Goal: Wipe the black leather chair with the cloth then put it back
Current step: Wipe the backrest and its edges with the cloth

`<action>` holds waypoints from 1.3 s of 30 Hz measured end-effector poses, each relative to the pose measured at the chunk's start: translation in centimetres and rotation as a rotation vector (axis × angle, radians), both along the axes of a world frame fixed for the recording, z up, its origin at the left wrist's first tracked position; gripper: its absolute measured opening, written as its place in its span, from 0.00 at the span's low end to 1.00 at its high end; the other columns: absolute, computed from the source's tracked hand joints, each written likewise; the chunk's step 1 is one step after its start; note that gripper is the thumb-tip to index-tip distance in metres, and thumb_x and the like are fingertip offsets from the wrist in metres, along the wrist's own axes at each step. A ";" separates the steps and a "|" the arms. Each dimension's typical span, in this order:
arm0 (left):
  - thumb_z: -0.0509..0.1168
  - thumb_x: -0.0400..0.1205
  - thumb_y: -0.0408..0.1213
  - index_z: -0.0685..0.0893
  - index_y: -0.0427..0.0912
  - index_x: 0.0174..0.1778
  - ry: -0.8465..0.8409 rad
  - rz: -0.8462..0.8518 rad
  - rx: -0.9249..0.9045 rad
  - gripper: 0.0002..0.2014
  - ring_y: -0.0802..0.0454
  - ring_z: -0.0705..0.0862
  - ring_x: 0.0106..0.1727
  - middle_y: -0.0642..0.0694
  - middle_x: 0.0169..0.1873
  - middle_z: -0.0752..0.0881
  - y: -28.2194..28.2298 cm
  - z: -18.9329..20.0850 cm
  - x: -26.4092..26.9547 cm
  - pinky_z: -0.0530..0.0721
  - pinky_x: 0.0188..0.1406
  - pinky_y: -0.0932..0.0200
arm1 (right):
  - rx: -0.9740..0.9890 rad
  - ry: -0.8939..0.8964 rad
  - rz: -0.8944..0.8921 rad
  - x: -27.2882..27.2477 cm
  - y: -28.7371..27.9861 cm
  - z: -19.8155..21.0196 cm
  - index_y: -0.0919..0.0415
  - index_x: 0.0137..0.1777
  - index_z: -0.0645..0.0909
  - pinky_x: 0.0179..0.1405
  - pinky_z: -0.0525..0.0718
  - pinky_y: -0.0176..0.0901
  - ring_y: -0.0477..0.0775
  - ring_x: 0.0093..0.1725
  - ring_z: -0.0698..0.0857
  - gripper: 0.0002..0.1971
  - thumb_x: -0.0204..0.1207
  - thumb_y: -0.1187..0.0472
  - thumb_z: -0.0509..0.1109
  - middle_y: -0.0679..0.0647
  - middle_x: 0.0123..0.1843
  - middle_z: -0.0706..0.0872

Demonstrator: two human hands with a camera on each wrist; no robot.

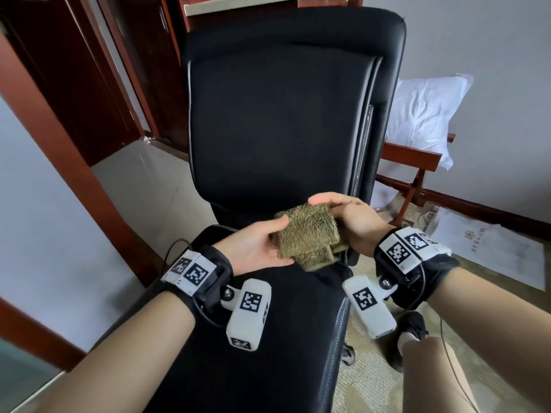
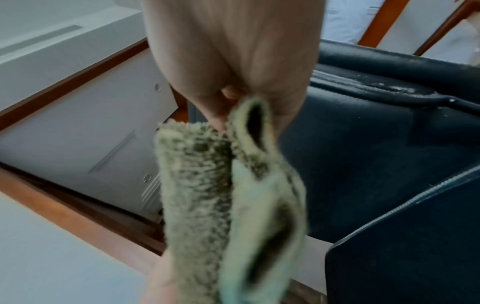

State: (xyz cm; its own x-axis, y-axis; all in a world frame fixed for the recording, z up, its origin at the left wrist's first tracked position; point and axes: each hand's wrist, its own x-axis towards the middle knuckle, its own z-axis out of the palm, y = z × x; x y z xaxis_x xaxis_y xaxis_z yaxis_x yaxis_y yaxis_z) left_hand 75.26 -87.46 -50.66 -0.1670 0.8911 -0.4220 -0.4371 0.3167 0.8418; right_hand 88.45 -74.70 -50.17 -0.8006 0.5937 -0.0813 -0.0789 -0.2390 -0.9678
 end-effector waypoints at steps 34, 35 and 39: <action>0.61 0.83 0.42 0.48 0.48 0.82 1.904 -0.025 0.061 0.36 0.50 0.48 0.83 0.51 0.83 0.44 18.4 6.7 -2.7 0.57 0.77 0.40 | 1.100 -0.053 -0.725 -2.5 15.4 10.6 0.58 0.73 0.64 0.64 0.73 0.40 0.54 0.61 0.76 0.31 0.70 0.71 0.66 0.58 0.65 0.71; 0.62 0.82 0.43 0.47 0.49 0.82 1.946 -0.052 0.046 0.38 0.50 0.47 0.83 0.51 0.83 0.42 18.5 6.3 -3.0 0.58 0.77 0.39 | 1.217 -0.070 -0.753 -2.5 15.2 10.4 0.58 0.70 0.69 0.59 0.75 0.39 0.55 0.60 0.75 0.28 0.69 0.73 0.65 0.59 0.64 0.68; 0.65 0.80 0.43 0.48 0.50 0.82 2.002 -0.058 0.064 0.40 0.49 0.47 0.83 0.51 0.82 0.41 18.6 5.4 -3.7 0.64 0.74 0.38 | 1.558 -0.297 -0.824 -3.3 15.3 8.5 0.61 0.61 0.80 0.44 0.79 0.50 0.66 0.62 0.76 0.16 0.75 0.64 0.59 0.64 0.68 0.75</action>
